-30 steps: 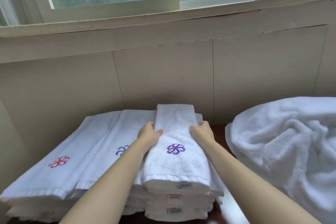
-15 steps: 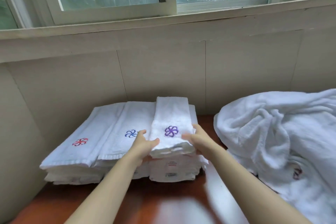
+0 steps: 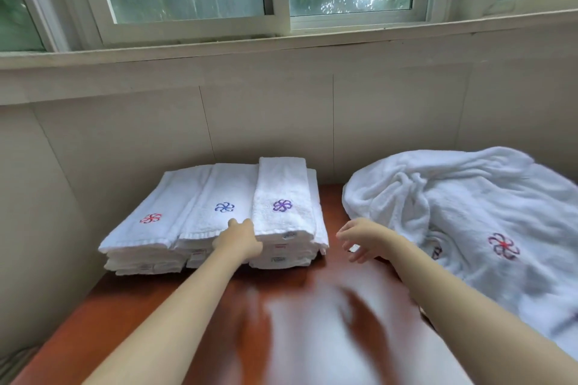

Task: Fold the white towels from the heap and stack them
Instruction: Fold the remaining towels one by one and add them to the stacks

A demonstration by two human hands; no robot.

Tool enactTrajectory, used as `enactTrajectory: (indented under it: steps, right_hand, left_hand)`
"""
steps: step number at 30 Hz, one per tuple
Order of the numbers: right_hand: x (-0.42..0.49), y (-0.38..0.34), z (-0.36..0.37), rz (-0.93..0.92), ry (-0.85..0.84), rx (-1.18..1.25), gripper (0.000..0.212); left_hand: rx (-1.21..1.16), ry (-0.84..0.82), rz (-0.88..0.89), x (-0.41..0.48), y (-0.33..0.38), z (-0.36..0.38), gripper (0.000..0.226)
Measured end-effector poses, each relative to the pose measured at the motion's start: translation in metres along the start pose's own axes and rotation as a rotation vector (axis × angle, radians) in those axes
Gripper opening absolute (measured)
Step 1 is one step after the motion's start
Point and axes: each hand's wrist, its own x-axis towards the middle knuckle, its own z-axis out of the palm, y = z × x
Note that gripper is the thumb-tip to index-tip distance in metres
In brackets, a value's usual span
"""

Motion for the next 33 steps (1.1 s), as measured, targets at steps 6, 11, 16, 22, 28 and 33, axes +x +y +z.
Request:
enactTrajectory:
  steps: [6, 11, 16, 22, 28, 33]
  right_hand:
    - [-0.046, 0.042, -0.037, -0.007, 0.121, 0.077, 0.019]
    - [-0.075, 0.083, -0.077, 0.006, 0.644, -0.066, 0.034]
    - [-0.099, 0.142, -0.106, 0.168, 0.704, -0.276, 0.052]
    - [-0.108, 0.194, -0.093, 0.05, 0.585, -0.164, 0.07]
    - [-0.095, 0.189, -0.096, 0.017, 0.708, -0.262, 0.043]
    - [-0.086, 0.179, -0.105, 0.042, 0.795, -0.308, 0.02]
  left_hand:
    - [-0.111, -0.194, 0.17, -0.034, 0.019, -0.004, 0.041]
    - [-0.228, -0.359, 0.243, -0.054, 0.045, 0.006, 0.041]
    - [-0.264, -0.385, 0.361, -0.066, 0.093, 0.023, 0.04]
    - [-0.239, -0.411, 0.463, -0.076, 0.154, 0.044, 0.039]
    - [-0.295, -0.45, 0.437, -0.072, 0.174, 0.055, 0.036]
    - [-0.34, -0.461, 0.462, -0.073, 0.193, 0.07, 0.024]
